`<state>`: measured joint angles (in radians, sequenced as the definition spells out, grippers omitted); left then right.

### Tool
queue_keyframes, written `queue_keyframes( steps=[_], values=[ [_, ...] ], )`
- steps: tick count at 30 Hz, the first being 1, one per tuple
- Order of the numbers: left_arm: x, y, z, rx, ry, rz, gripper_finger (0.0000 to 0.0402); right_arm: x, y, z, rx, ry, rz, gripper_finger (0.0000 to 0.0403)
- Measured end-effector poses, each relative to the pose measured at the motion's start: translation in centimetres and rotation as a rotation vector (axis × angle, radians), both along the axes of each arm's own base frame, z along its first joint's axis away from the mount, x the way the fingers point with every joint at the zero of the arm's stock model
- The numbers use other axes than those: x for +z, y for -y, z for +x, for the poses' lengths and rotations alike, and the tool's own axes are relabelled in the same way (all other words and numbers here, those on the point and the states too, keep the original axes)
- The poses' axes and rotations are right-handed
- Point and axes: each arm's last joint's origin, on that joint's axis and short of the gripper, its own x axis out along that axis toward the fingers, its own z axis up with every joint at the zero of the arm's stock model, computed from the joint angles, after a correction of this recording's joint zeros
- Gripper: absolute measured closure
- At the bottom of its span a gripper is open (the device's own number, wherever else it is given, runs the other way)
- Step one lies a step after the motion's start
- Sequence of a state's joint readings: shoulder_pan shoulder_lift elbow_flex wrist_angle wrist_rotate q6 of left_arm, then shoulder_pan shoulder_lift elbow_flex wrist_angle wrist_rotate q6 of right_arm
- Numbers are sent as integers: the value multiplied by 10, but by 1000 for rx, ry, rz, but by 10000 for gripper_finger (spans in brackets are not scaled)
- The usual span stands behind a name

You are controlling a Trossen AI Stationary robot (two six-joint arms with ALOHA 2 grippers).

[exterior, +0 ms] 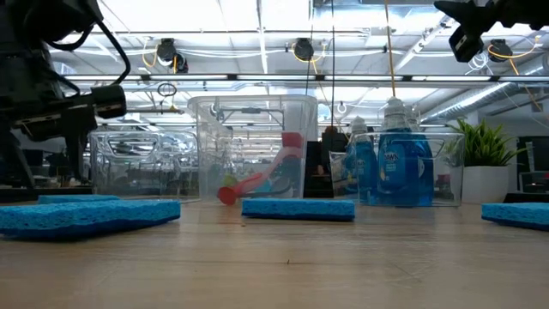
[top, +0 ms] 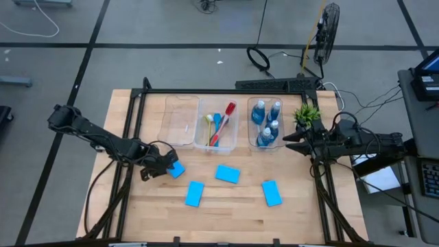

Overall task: Pick & Place Kitchen Sink Supplies
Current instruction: Put the sponge into the left transparent bin

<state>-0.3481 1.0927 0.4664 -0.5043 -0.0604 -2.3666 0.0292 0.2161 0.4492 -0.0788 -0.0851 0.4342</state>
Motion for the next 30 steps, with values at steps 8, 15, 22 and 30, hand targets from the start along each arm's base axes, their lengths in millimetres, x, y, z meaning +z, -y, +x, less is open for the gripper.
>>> queue_keyframes(
  steps=[8, 15, 22, 30],
  values=[
    [-13, -1, -2, 41, -124, 28, 215, 0, -1, 0, 24, 0, 0, 264],
    [-32, 6, 15, 47, -157, 35, 215, 0, -1, 0, 24, -1, -2, 264],
    [-36, 7, 16, -3, -180, 28, 244, 0, -1, 0, 23, -2, -2, 264],
    [-38, 7, 13, -49, -192, 83, 383, 0, -1, 0, 22, -5, -3, 264]
  ],
)
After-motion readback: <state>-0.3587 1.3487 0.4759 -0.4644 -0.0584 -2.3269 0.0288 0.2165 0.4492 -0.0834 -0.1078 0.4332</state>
